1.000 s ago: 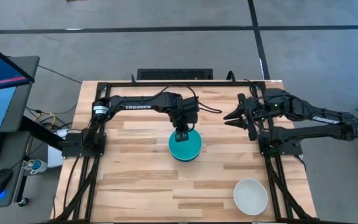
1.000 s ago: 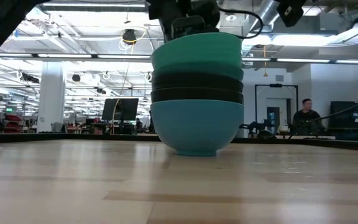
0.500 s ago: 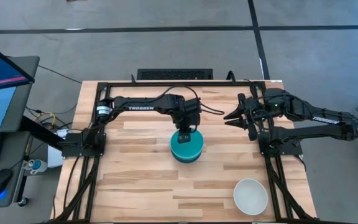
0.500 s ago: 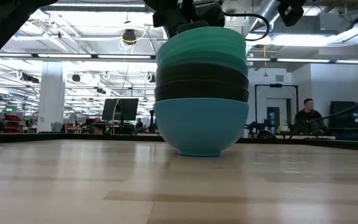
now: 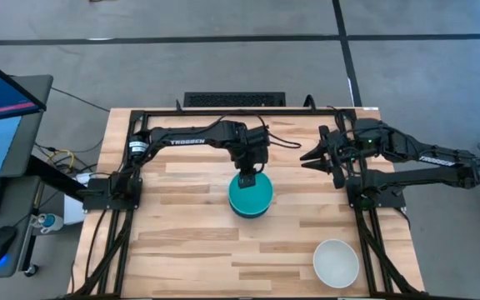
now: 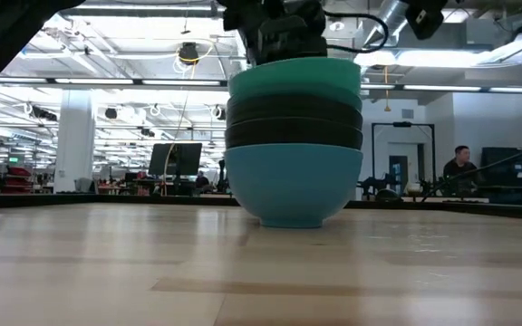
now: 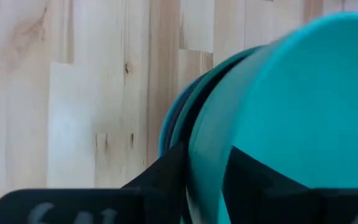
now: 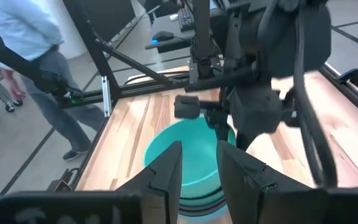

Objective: Nest bowls inside each other
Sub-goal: Stack the light blue bowl on the green bowl, then stack the white bowl on the light blue bowl

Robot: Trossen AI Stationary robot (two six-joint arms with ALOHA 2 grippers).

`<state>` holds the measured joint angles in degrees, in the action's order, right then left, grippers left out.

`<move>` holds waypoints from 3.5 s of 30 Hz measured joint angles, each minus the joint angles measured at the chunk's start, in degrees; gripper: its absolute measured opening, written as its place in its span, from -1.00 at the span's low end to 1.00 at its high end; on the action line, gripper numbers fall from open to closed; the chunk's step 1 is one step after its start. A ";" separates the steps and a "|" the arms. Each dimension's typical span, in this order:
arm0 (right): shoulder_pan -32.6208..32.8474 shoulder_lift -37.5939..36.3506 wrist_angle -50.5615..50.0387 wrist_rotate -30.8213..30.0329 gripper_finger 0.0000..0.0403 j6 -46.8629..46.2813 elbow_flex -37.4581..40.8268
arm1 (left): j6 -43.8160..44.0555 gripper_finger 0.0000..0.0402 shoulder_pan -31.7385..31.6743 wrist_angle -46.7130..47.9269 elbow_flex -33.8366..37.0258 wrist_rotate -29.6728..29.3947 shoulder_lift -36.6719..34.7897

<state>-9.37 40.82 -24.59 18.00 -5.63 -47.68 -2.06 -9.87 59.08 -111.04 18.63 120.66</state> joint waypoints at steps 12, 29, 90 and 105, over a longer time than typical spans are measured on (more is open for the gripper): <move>0.00 0.00 -0.30 0.01 -0.39 -0.44 -0.02 | -3.02 -0.60 0.02 7.15 -2.14 0.35 0.39; -0.02 -0.02 -0.27 0.00 -0.39 -1.33 -0.02 | -3.94 -0.60 -0.26 11.04 -4.99 3.99 1.38; -0.04 0.09 -0.74 -0.06 -0.39 -3.02 -0.04 | -6.73 -0.60 2.29 17.94 -16.16 -2.52 6.71; -0.04 0.09 -0.67 -0.06 -0.39 -2.99 -0.04 | -11.22 -0.60 0.44 17.49 -22.15 -3.93 6.38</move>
<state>-9.41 40.91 -25.26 17.93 -8.62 -47.72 -13.28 -9.43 76.57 -133.19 14.70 127.04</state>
